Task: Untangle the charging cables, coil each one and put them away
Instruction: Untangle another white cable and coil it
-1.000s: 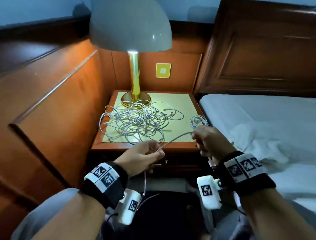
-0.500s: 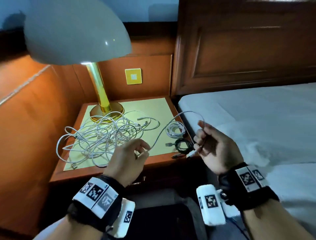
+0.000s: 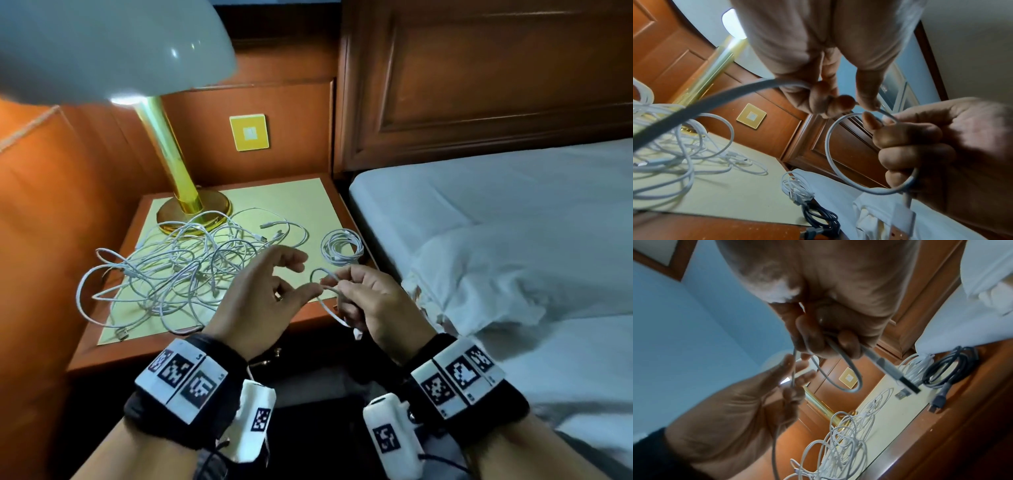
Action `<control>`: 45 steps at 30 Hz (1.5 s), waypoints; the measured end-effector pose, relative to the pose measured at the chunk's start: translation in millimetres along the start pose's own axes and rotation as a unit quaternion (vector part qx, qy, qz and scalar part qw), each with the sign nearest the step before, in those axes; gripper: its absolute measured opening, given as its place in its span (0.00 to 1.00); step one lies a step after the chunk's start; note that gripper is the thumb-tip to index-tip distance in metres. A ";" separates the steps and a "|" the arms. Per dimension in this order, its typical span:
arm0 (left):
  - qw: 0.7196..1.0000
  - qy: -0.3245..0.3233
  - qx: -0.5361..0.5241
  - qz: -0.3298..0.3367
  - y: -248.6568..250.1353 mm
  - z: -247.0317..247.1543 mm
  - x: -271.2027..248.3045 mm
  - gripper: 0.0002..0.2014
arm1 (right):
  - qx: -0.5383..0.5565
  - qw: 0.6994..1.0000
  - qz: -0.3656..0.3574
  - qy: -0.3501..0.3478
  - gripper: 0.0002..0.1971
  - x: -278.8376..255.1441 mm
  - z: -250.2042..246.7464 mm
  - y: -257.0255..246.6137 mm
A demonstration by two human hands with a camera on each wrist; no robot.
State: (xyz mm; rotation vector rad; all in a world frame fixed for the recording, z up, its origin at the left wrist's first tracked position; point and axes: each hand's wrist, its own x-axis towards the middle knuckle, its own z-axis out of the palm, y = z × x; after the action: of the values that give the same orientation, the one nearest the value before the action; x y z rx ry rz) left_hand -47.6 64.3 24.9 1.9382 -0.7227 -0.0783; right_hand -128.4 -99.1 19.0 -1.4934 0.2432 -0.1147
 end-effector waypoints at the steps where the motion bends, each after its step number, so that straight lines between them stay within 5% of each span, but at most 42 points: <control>1: 1.000 -0.008 0.000 -0.013 -0.6 0.0 -0.7 0.18 | 0.031 0.999 0.010 -0.010 0.09 1.2 0.9 -1.6; 7: 0.999 -0.047 0.013 -0.004 -3.7 1.3 -0.8 0.04 | 0.079 0.995 0.045 -0.036 0.09 1.2 -1.7 -4.6; 14: 0.999 0.011 0.038 0.019 -7.9 3.5 -1.2 0.08 | -0.033 0.999 0.014 0.019 0.10 -2.7 -15.2 -3.2; 22: 0.993 0.039 0.063 0.096 -13.5 13.9 -1.6 0.10 | 0.071 0.995 0.046 0.048 0.06 -2.5 -23.3 -8.4; 27: 0.995 0.060 0.031 0.077 -11.9 17.4 0.9 0.11 | 0.036 0.996 0.034 0.076 0.04 3.8 -27.2 0.3; 32: 0.999 0.028 -0.028 0.019 -11.9 20.6 3.4 0.13 | -0.005 0.997 0.030 0.068 0.05 5.9 -24.3 1.9; 38: 1.000 0.017 -0.017 0.013 -12.5 24.7 1.3 0.12 | 0.220 0.973 0.066 -0.006 0.06 1.3 -19.6 -6.8; 41: 1.000 0.012 -0.017 0.005 -16.5 25.9 2.5 0.12 | 0.220 0.972 0.060 -0.055 0.11 1.3 -20.0 -4.9; 45: 0.999 0.030 0.008 0.027 -18.0 22.8 2.6 0.11 | 0.197 0.977 0.070 -0.035 0.06 5.0 -23.1 -2.4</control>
State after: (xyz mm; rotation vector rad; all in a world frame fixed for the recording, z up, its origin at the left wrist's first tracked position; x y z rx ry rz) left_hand -45.5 50.0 -0.5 1.9268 -0.7363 0.0196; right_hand -128.6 -122.9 19.5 -1.0813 0.2513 0.0038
